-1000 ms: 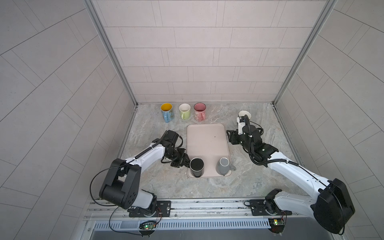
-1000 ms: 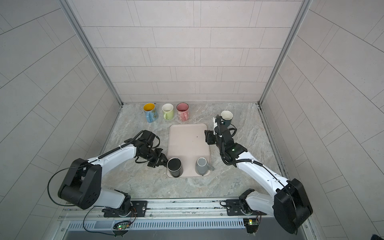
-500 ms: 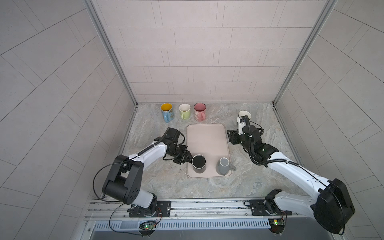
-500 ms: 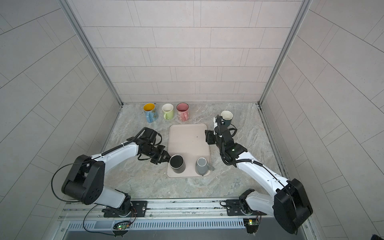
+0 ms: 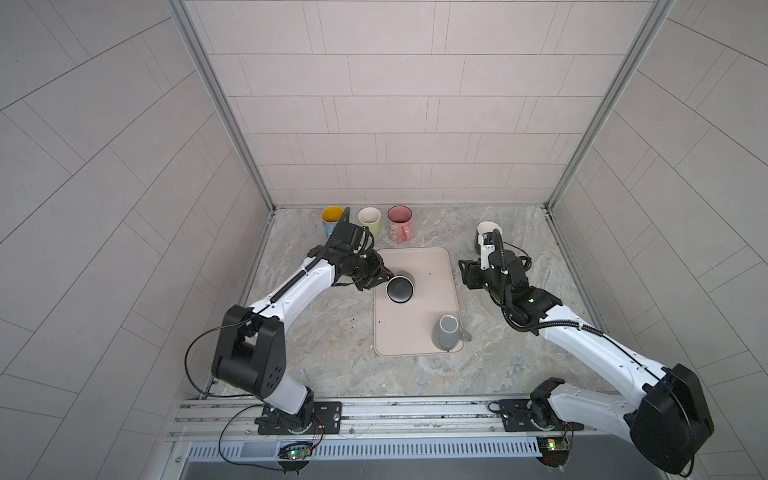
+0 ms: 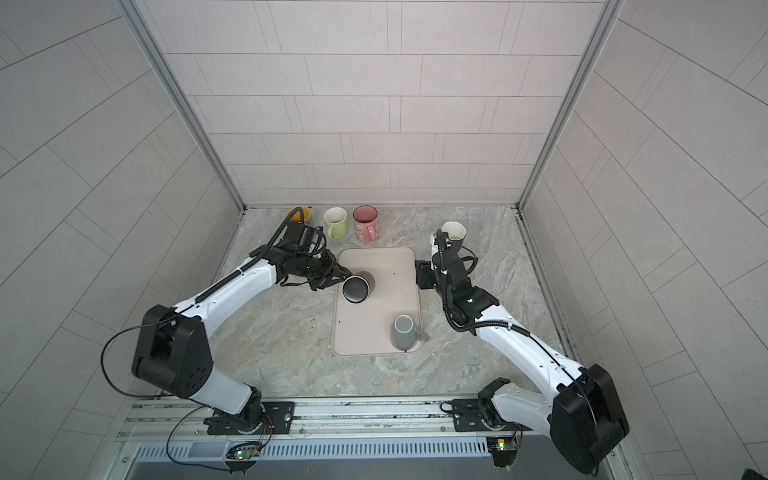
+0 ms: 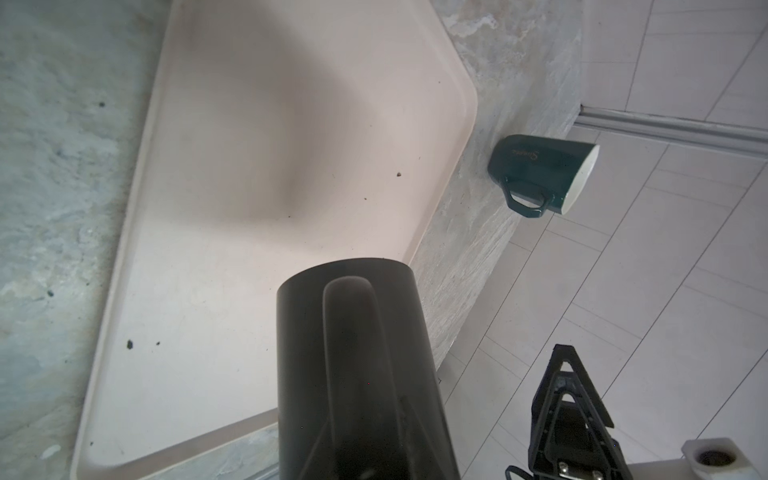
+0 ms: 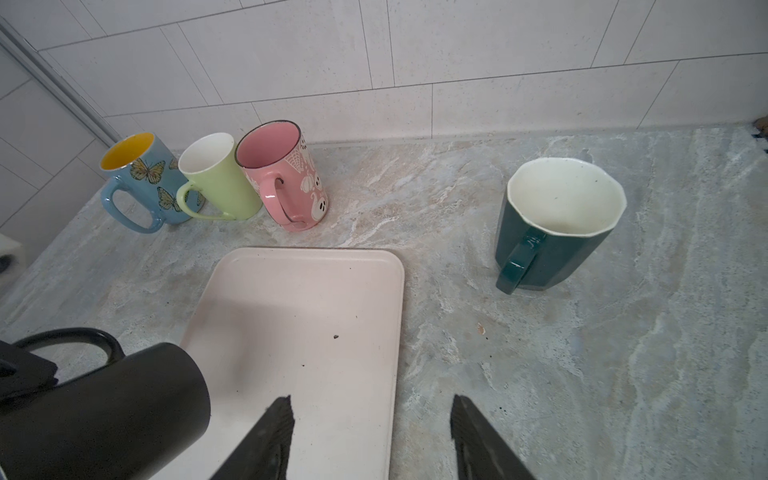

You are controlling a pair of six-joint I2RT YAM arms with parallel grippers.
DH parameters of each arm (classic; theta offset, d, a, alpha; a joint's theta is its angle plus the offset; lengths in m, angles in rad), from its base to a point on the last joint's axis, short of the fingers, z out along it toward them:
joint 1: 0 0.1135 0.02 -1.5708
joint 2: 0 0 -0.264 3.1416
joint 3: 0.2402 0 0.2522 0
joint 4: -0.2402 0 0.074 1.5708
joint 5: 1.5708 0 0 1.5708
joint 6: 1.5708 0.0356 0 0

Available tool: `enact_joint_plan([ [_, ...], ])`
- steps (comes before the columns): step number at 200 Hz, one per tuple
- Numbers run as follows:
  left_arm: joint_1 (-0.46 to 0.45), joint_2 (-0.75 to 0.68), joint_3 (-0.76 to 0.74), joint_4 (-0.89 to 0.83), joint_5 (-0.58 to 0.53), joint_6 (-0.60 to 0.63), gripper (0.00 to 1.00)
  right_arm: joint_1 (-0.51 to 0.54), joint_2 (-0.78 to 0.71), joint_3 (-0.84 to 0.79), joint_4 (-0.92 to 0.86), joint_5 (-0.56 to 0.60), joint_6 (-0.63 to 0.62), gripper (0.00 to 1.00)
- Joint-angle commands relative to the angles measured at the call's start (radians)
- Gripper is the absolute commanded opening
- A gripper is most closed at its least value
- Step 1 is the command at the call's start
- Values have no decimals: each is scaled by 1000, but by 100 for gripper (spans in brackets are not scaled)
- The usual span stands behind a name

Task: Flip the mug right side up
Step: 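Lift the black mug with the left gripper and rotate it upright, then grasp the black mug's handle with the right gripper while the left holds it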

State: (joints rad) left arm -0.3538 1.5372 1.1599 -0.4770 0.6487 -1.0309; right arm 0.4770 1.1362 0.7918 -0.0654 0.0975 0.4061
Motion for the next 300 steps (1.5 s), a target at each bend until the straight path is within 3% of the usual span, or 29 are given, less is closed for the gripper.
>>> enact_joint_plan([
  [1,-2,-90,-14,187,39,152,0,-2,-26,55,-47,-14,-24,58],
  [43,-6,-200,-49,245,-63,405,0,-2,1,149,-95,-138,-17,54],
  [78,-21,-273,-71,307,-143,543,0,-1,24,223,-118,-246,10,51],
  [108,-51,-359,-182,510,-211,629,0,6,36,283,-146,-305,19,48],
  [159,-142,-491,-446,947,-453,798,0,52,70,395,-206,-360,20,47],
  [238,-335,-392,-602,1445,-791,1062,0,154,166,518,-247,-481,80,37],
  [300,-403,-321,-623,1648,-901,1154,0,127,196,493,-95,-675,262,37],
])
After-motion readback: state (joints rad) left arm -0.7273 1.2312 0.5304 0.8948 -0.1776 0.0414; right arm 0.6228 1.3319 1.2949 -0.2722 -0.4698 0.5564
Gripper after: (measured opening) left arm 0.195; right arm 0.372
